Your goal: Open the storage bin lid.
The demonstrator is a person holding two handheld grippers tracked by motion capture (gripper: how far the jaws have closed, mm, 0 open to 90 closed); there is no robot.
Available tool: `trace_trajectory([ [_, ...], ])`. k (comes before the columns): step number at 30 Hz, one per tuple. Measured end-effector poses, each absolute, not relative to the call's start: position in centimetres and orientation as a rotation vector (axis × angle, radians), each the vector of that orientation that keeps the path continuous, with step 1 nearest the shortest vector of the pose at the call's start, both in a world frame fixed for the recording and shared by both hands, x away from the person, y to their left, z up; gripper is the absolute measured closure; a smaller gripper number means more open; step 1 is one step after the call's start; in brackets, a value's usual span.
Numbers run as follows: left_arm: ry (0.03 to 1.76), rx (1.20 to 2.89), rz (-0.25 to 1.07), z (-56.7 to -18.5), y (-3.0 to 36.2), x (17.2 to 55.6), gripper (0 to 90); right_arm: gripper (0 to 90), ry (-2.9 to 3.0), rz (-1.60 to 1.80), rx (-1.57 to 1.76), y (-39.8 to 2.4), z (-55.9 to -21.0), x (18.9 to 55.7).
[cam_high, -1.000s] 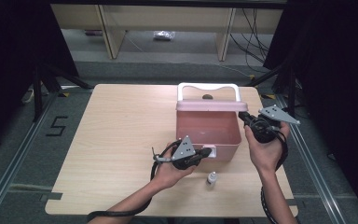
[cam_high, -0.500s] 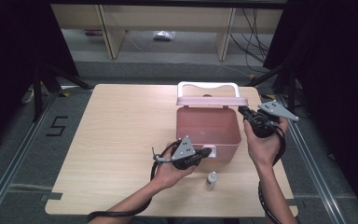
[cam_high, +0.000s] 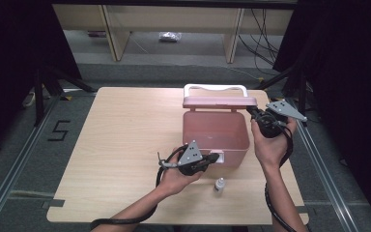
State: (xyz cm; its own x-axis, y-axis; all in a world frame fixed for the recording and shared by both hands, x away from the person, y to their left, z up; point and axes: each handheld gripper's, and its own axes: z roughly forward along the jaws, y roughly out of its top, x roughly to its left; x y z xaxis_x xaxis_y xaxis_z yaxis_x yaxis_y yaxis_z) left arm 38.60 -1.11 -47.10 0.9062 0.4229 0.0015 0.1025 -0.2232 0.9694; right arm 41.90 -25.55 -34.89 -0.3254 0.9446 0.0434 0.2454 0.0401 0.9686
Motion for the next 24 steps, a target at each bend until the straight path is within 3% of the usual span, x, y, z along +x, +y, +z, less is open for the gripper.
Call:
trace_trajectory([
  [24, 0.405, 1.775, 0.306, -47.2, -1.1, 38.6, 89.9, 90.0, 1.601, 1.318, 1.227, -24.9, -35.0, 43.4],
])
